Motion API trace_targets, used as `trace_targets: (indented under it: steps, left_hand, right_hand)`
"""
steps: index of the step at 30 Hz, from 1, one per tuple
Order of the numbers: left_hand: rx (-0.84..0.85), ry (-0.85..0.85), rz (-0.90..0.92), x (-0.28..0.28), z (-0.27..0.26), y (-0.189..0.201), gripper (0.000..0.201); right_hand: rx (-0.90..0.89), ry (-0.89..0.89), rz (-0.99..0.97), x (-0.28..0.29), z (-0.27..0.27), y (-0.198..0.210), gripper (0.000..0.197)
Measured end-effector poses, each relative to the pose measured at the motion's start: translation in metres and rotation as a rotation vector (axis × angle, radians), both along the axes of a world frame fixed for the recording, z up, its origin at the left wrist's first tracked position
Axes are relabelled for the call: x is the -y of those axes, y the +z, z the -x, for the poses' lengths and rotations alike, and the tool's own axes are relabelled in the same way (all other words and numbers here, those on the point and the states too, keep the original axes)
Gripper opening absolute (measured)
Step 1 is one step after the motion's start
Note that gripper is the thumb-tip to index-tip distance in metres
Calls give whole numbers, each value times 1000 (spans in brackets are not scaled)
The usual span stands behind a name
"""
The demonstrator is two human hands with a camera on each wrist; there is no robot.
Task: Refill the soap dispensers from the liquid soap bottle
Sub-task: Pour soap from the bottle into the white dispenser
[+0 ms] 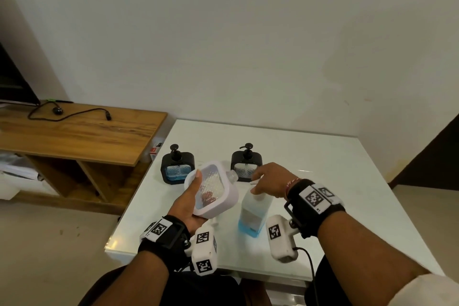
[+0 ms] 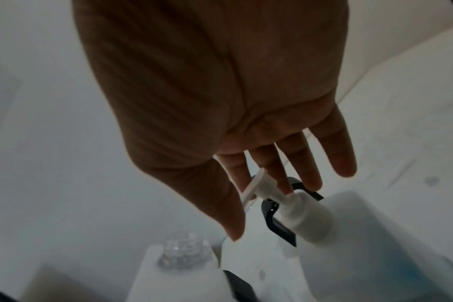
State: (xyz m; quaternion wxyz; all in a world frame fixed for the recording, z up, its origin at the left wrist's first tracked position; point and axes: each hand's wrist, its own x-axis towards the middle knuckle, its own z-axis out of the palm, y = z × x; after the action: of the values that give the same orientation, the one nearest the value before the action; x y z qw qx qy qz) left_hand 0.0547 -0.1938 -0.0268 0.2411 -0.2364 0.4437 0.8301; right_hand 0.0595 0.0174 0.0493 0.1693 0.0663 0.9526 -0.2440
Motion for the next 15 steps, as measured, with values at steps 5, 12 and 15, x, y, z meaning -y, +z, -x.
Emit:
trace_targets:
  steps: [5, 12, 15]
  left_hand:
    - [6, -23, -14, -6, 1, -9, 45]
    - [26, -43, -42, -12, -4, -9, 28]
    - [27, -30, -44, -14, -6, -8, 28]
  right_hand:
    - [27, -105, 226, -4, 6, 11, 15]
    - [-105, -291, 316, 9, 35, -25, 34]
    - [-34, -337, 359, 16, 42, -40, 42]
